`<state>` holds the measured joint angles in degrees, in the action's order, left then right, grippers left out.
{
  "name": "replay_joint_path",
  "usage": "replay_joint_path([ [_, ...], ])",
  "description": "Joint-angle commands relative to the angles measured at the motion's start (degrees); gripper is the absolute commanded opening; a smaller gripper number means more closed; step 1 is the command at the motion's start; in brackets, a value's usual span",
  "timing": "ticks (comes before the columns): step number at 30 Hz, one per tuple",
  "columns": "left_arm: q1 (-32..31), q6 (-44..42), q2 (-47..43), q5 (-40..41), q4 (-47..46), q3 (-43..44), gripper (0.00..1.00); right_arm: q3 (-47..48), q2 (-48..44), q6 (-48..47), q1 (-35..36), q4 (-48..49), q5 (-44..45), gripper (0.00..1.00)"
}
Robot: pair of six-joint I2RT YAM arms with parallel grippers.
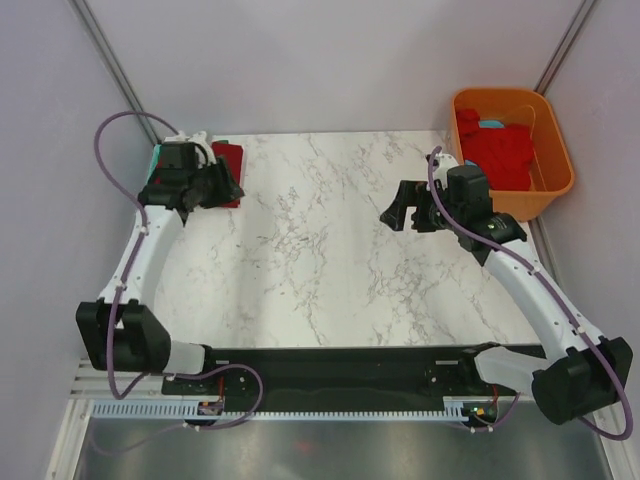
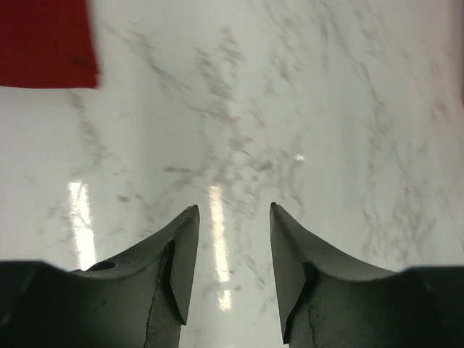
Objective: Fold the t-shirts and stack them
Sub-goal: Reset both grippers
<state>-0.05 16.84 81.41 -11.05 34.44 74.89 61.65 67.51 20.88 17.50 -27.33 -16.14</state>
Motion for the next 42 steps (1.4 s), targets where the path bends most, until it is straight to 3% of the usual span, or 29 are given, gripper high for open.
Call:
replay_joint_path([
  [1,-8.8,-1.99,-8.35,-8.9,-3.14,-5.61,0.51,1.81,-3.51,0.56,-0.01,-1.76,3.48,0.98],
  [2,-11.87,-1.38,-12.28,-11.86,-6.54,-9.2,0.51,1.37,-5.43,0.65,-0.09,-1.76,4.01,0.98],
  [7,-14.71,5.9,-24.51,-24.01,-17.19,-20.11,0.52,-0.82,-12.56,3.1,-0.01,-0.44,4.1,0.98],
  [16,-15.06,4.34,-31.22,-21.91,-19.5,-24.27,0.66,-1.79,-17.58,7.94,-0.01,-1.05,7.79,0.98],
  [17,-15.06,4.34,-31.05,-22.26,-19.49,-24.09,0.69,-2.4,-17.5,8.29,-0.09,-1.06,7.88,0.98],
  [19,-15.06,4.6,-31.13,-22.96,-19.49,-23.74,0.93,-3.46,-17.58,9.35,-0.09,-1.14,7.79,0.98],
  [20,-15.06,4.87,-31.31,-23.23,-19.58,-23.65,0.99,-3.81,-17.84,9.61,-0.01,-1.14,7.7,0.98],
  [42,-15.06,5.75,-32.54,-23.67,-19.41,-22.86,1.0,-4.34,-21.19,7.85,-0.01,-1.85,11.31,0.98],
])
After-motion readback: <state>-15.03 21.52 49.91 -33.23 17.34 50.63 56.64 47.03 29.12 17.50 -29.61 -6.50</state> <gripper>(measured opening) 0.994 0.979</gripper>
